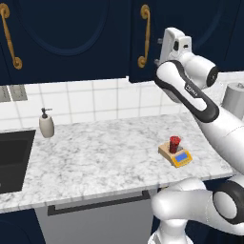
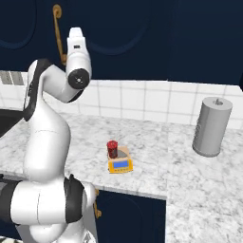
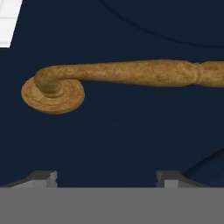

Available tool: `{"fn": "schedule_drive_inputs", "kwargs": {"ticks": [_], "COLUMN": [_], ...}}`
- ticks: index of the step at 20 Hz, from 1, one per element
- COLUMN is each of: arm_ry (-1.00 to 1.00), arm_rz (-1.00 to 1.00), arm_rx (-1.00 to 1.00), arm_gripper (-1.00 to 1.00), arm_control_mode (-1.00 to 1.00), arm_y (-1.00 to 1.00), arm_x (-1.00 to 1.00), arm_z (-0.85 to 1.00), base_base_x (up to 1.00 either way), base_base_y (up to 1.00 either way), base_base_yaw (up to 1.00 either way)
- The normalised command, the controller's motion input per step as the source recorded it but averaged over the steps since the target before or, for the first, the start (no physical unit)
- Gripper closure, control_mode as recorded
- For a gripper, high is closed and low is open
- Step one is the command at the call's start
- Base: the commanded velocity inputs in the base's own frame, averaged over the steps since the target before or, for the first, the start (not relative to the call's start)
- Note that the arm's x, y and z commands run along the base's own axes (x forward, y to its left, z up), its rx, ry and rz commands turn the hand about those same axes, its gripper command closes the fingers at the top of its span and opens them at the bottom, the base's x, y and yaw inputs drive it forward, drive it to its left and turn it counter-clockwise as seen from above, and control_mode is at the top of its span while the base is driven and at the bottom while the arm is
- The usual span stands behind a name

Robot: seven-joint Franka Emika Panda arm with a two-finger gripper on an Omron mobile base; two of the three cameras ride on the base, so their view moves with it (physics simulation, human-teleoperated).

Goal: Pick the yogurt and place it on the digital scale for weighing, and close the cabinet.

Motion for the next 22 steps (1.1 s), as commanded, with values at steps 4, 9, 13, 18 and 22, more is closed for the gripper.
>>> {"fn": "schedule_drive_inputs", "kwargs": {"ticks": [4, 9, 13, 18, 22], "arm_ry": [0.0, 0.0, 0.0, 0.0, 0.04], "arm_rz": [-0.08, -0.08, -0.09, -0.09, -0.1], "arm_rx": [0.0, 0.0, 0.0, 0.0, 0.0], "arm_gripper": [-1.0, -1.0, -1.0, -1.0, -1.0], "arm_control_mode": [-1.0, -1.0, -1.0, -1.0, -1.0], "arm_y": [0.01, 0.01, 0.0, 0.0, -0.01], "arm_x": [0.65, 0.73, 0.61, 0.41, 0.29], "arm_z": [0.0, 0.0, 0.0, 0.0, 0.06], "base_base_x": [0.0, 0.0, 0.0, 0.0, 0.0], "base_base_y": [0.0, 0.0, 0.0, 0.0, 0.0], "base_base_yaw": [0.0, 0.0, 0.0, 0.0, 0.0]}}
